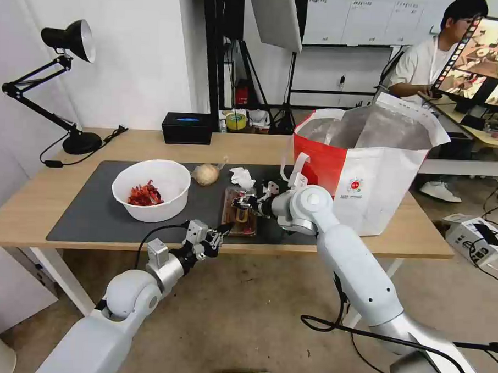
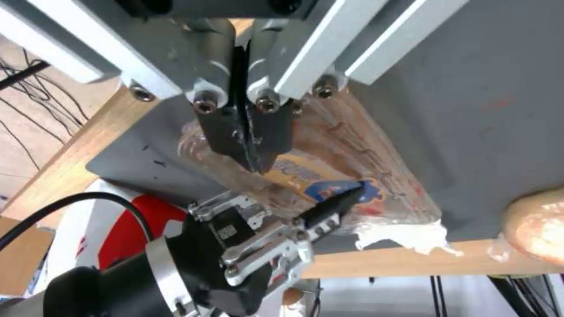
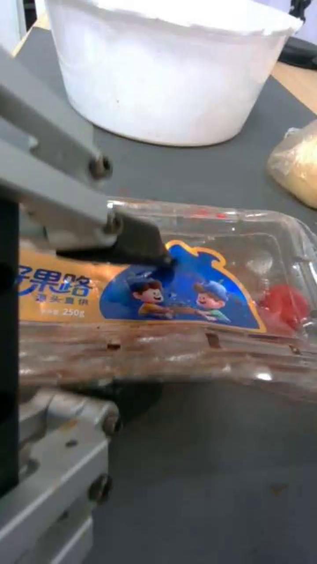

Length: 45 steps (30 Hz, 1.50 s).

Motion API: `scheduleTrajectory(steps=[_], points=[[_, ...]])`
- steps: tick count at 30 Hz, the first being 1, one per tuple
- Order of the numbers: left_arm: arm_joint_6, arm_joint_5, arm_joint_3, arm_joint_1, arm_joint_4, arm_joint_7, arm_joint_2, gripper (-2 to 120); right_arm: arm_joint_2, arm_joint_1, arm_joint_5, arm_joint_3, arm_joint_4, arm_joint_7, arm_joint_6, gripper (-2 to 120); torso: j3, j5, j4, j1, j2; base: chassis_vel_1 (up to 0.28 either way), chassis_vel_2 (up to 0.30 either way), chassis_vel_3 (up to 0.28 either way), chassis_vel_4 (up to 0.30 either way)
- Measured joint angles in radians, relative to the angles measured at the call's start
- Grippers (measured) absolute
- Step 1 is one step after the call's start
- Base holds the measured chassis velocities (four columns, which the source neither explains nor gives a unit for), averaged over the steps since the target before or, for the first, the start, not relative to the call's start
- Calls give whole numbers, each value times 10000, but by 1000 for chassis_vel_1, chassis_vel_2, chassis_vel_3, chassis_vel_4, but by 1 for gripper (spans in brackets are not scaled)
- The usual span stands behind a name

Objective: Pick up the trash from the table and place it into the takeout bag.

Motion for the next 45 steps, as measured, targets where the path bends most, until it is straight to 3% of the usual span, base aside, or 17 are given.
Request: scheduleTrajectory(steps=[4, 6, 9, 14, 24, 34, 38, 41, 43, 45], points=[[-12, -29, -136, 88, -71, -1, 39, 0, -24, -43, 17, 18, 43, -21, 1, 18, -1, 1, 2, 0, 1, 0, 0, 0, 0], [-31, -142, -385, 237, -187, -5, 110, 0, -37, -61, 31, 67, 85, -40, 1, 6, -1, 1, 3, 0, 0, 0, 0, 0, 0], [-34, -228, -655, 417, -326, -13, 184, 0, -47, -67, 31, 113, 137, -89, -2, 0, 0, 1, 2, 0, 0, 0, 0, 0, 0], [-125, -387, -1573, 1105, -677, -20, 274, 0, -51, -70, 37, 259, 334, -168, -6, 0, -1, -1, 1, 0, 0, 0, 0, 0, 0], [-233, -452, -2620, 2352, -1455, -222, -14, 1, -235, -275, 63, 740, 1184, -348, -8, 0, -3, 1, -3, -1, 1, 0, 0, 0, 0], [-534, -430, -3798, 3965, -2269, -376, -1019, 36, -935, -879, 250, 1532, 3054, -1149, 145, 0, -4, 1, -3, -3, 3, 0, 0, 0, 0], [-651, -425, -4261, 4407, -2401, -403, -1269, 50, -1218, -1076, -488, 1851, 3665, -2055, 676, 0, -4, 1, -1, -4, 3, 0, 0, 0, 0], [-779, -451, -4508, 4759, -2474, -466, -1447, 66, -1571, -1115, -2229, 2051, 4104, -3271, 1896, 0, -4, 1, -2, -3, 3, 0, 0, 0, 0], [-791, -452, -4515, 4786, -2477, -470, -1457, 69, -1593, -1102, -2347, 2066, 4122, -3330, 2003, 0, -4, 2, -2, -3, 3, 0, 0, 0, 0], [-881, -436, -4479, 4912, -2471, -480, -1572, 80, -1792, -783, -3282, 2207, 4206, -3495, 3042, 0, -4, 0, -2, -3, 3, 0, 0, 0, 0]])
